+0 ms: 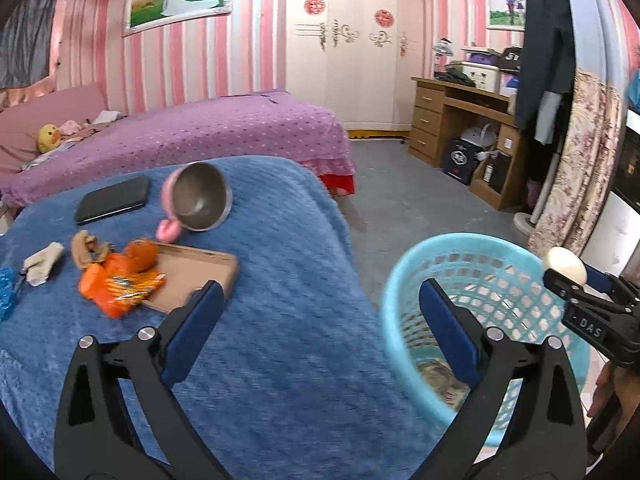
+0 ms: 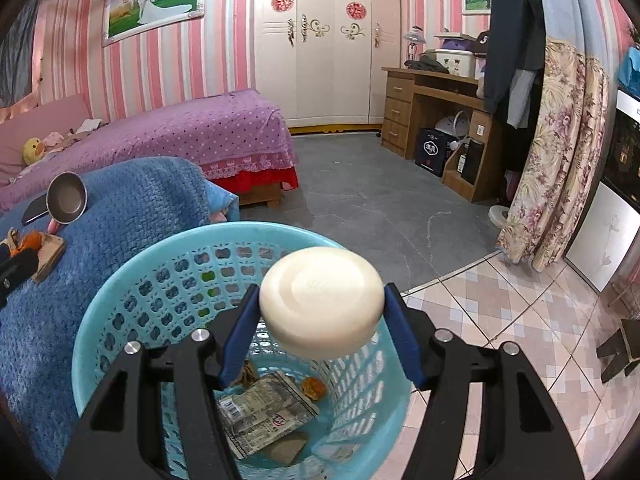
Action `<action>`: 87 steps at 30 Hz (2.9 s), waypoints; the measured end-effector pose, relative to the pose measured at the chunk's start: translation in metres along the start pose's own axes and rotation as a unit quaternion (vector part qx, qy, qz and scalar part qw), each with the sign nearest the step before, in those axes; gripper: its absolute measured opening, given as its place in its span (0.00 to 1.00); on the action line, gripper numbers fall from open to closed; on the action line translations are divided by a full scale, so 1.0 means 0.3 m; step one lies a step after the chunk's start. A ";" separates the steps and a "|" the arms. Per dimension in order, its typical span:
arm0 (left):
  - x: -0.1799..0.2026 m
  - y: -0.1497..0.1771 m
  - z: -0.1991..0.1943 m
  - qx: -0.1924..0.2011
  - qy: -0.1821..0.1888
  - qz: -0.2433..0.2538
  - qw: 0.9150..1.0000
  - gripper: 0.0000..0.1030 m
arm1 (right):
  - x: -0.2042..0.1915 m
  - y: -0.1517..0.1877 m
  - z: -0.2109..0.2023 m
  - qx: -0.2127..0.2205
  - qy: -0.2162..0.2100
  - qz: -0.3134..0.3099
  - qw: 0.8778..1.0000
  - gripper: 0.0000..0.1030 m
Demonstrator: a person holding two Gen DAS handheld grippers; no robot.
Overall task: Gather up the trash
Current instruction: 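Carry the wrapper and white soap bar over the blue basket and open both grippers, then move both tools back over the bed, then grasp the blue plastic bag with the left gripper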
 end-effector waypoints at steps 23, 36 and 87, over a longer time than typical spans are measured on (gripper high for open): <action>-0.268 0.002 -0.185 0.022 -0.052 -0.015 0.998 0.94 | -0.182 -0.052 -0.093 0.029 0.007 -0.009 1.000 0.93; -0.485 0.017 -0.317 0.029 -0.093 -0.003 0.995 0.95 | -0.392 -0.072 -0.182 0.045 -0.007 -0.028 0.999 0.95; -1.300 0.162 -0.530 0.000 -0.201 -0.145 0.969 0.94 | -1.127 -0.030 -0.320 0.036 -0.108 -0.139 0.984 0.95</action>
Point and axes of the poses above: each gripper's, at about its wrist camera, not at the fingertips, and z roughly the way its jaws point, x to its right, y to its underside, the point moved 6 cm from there along z, roughly the way its jaws point, and after that the axes turned 13 degrees about y, right-handed, at the moved point
